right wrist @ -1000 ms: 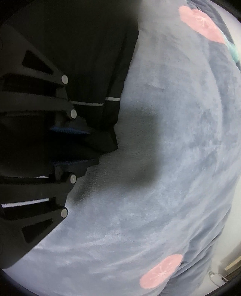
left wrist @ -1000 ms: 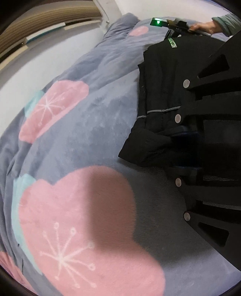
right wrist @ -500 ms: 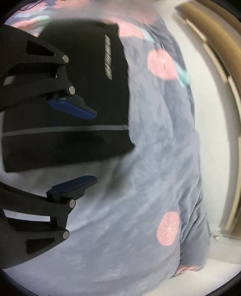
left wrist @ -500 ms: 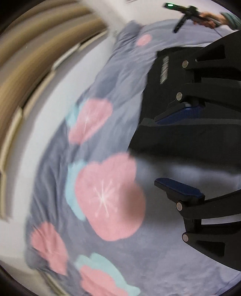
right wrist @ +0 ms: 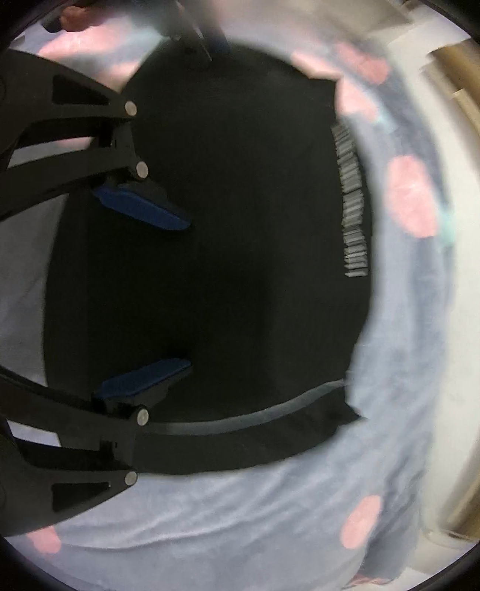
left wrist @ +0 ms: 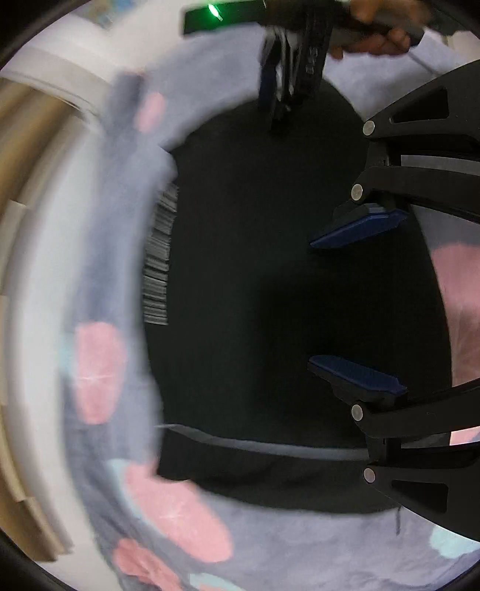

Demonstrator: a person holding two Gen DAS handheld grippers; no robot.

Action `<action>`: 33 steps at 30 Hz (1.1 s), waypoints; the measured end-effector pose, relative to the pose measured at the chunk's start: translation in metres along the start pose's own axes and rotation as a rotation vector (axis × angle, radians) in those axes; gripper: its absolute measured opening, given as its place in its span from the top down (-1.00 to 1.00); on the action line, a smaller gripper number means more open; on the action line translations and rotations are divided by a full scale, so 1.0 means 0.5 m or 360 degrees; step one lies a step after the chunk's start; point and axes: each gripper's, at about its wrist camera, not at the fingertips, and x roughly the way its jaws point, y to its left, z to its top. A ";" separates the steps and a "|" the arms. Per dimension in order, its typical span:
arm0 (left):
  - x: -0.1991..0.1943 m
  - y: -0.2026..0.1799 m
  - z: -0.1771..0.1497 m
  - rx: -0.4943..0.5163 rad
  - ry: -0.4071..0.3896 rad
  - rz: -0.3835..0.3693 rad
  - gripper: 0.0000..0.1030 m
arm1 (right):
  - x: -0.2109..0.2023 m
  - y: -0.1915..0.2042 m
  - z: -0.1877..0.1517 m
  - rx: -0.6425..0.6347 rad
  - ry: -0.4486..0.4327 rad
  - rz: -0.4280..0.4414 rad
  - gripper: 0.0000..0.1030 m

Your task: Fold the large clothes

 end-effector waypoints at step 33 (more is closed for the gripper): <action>0.173 0.066 0.196 -0.0269 0.0100 -0.0100 -0.32 | 0.141 0.022 0.221 -0.0044 0.0075 0.0060 -0.36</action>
